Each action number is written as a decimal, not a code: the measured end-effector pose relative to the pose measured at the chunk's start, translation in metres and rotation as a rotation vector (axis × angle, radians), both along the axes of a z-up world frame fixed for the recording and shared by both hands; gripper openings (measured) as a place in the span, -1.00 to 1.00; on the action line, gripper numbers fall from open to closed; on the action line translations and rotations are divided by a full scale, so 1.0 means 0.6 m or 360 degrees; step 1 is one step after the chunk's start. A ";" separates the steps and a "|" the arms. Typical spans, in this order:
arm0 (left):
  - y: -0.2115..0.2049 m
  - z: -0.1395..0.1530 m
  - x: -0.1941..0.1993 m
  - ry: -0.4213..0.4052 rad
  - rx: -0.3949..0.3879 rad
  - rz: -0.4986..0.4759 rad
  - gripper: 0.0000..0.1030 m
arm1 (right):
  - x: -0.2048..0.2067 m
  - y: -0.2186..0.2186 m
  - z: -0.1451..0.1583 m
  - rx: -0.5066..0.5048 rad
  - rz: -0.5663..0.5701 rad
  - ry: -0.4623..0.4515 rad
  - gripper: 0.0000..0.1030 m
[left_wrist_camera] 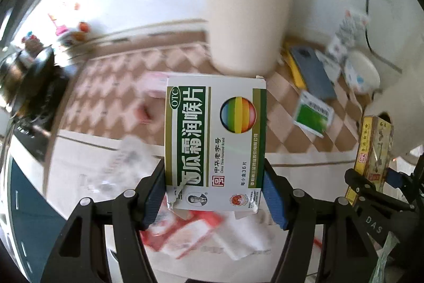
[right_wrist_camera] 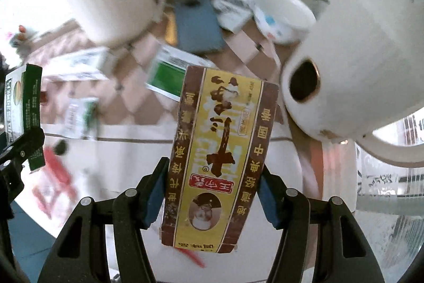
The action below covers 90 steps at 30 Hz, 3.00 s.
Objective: Collect trash
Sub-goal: 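Carry both boxes from the counter toward the floor trash bin, then open both tools over the trash bin to drop the boxes, then move both tools back over the counter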
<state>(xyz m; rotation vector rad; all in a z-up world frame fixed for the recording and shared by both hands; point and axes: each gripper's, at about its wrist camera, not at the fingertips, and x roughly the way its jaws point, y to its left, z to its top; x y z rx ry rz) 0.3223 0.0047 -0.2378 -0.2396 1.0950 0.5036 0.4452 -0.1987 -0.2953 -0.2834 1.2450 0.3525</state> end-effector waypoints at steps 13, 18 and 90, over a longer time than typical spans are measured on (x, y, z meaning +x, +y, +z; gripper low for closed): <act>0.210 0.067 -0.330 -0.0146 0.0075 0.0554 0.23 | -0.199 0.298 0.114 0.0193 0.0551 -0.0106 0.23; 0.287 0.034 -0.487 -0.0103 0.0068 0.0842 0.23 | -0.336 0.446 0.096 0.0209 0.0864 -0.0043 0.23; 0.241 -0.185 -1.123 0.0103 -0.0401 0.2032 0.88 | -1.042 0.683 -0.075 -0.0060 0.2127 0.0293 0.97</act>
